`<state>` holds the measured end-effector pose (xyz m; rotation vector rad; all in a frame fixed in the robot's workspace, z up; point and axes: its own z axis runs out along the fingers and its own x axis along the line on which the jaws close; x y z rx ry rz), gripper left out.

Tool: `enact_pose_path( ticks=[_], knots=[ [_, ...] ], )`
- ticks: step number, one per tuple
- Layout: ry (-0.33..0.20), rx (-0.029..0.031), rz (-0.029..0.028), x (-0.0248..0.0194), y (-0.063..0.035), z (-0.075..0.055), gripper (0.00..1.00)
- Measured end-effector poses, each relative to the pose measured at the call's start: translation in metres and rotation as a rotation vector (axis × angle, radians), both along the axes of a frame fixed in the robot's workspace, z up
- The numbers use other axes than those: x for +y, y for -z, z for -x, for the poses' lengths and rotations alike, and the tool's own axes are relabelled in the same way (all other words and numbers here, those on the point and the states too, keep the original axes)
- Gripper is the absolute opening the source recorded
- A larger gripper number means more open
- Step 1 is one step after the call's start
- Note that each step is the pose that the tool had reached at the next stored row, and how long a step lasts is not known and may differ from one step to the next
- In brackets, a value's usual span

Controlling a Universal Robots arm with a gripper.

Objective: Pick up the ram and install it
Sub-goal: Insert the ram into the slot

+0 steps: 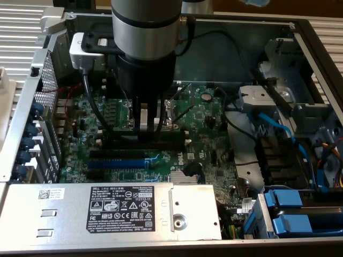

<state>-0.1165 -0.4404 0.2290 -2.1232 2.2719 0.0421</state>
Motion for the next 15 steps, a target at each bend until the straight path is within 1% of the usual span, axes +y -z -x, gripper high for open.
enact_pose_path(
  ticks=[3,6,9,12,15],
  knots=[
    [-0.001,-0.0004,0.0013,0.0000,0.0000,0.0000,0.15],
    [-0.001,-0.0026,0.0038,0.0003,0.0000,0.0000,0.15],
    [-0.001,-0.0060,0.0059,0.0006,-0.0001,0.0000,0.15],
    [-0.001,-0.0114,0.0058,0.0009,0.0000,0.0000,0.15],
    [-0.001,-0.0133,0.0062,0.0010,0.0001,-0.0001,0.15]
  ],
)
